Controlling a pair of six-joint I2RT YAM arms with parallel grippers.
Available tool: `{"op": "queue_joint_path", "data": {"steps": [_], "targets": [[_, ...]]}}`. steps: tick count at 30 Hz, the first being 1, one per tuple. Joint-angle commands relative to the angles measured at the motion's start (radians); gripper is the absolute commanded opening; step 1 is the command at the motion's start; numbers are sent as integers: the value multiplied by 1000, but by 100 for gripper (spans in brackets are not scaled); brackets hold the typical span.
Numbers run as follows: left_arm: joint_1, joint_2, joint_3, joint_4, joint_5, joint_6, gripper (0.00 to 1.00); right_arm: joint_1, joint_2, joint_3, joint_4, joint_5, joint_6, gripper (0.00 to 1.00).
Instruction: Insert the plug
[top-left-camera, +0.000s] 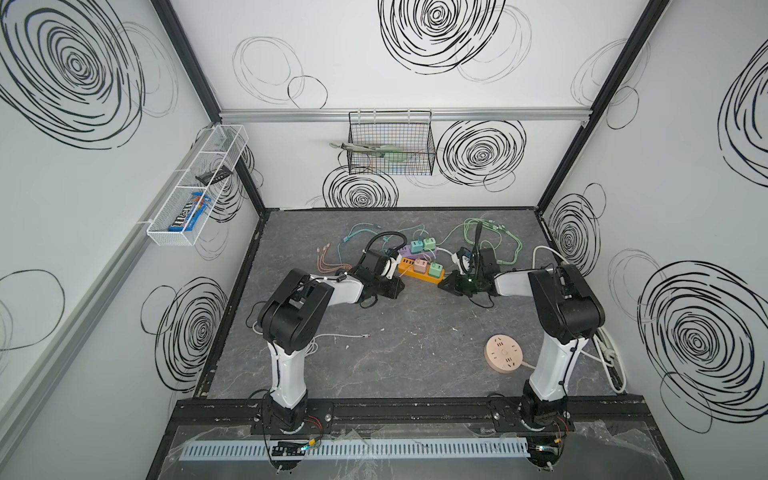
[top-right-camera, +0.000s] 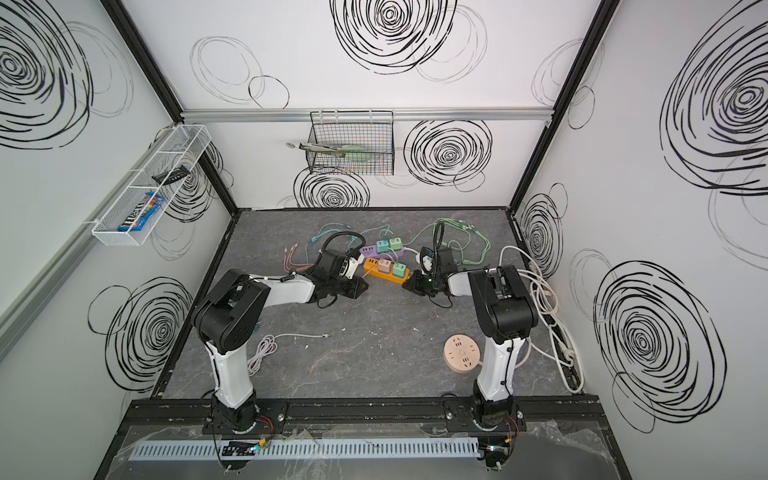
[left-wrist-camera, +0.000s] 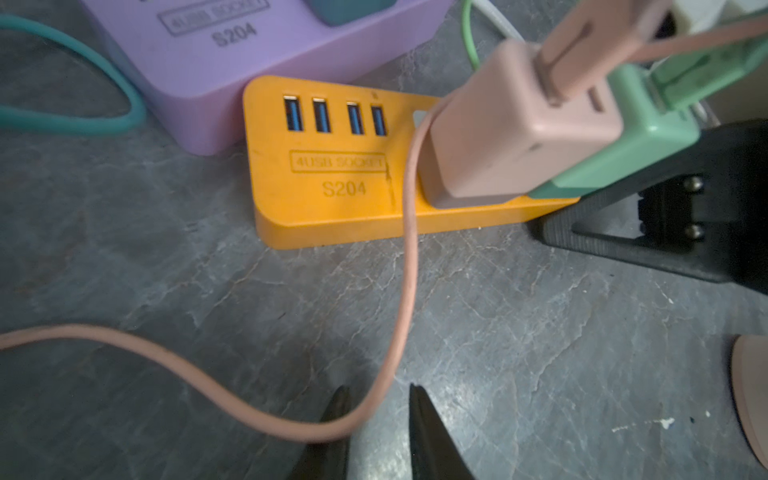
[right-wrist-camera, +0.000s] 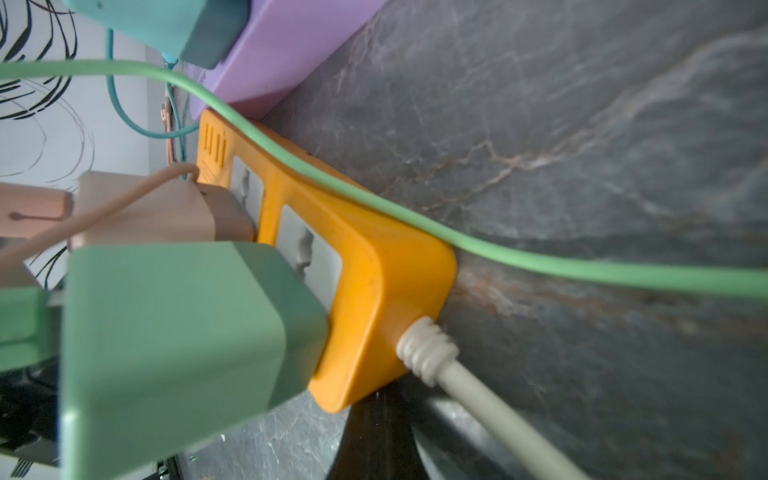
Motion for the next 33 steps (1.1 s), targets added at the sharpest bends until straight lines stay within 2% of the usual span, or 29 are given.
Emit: {"op": "queue_joint_path", "data": {"steps": [1,6,12,14,15,17,18,22,25,30,33], "targets": [[1,-30,9,-21,-8,17,34,-6,3,9,-53,91,-24,9],[-5,-102,-9,-30,-67,3,50,-31,-96,-34,-94,170,-49,19],[-12,-229,-61,7,-186,-34,71,-51,-295,-115,-196,184,-93,42],[-12,-268,-84,21,-237,-46,80,-56,-363,-136,-264,222,-103,58],[-12,-286,-93,28,-261,-52,84,-61,-401,-151,-293,244,-103,63],[-12,-310,-103,33,-293,-57,88,-72,-473,-179,-333,277,-98,77],[-12,-320,-106,32,-305,-59,90,-78,-516,-191,-353,295,-94,97],[-13,-347,-107,25,-331,-75,97,-98,-658,-216,-437,389,-64,97],[-14,-373,-113,22,-351,-92,96,-117,-736,-221,-511,472,-29,97],[-9,-413,-72,-79,-398,-99,96,-154,-829,-208,-667,530,-3,97],[-7,-451,-65,-118,-418,-95,96,-179,-875,-214,-754,552,68,97]]}}
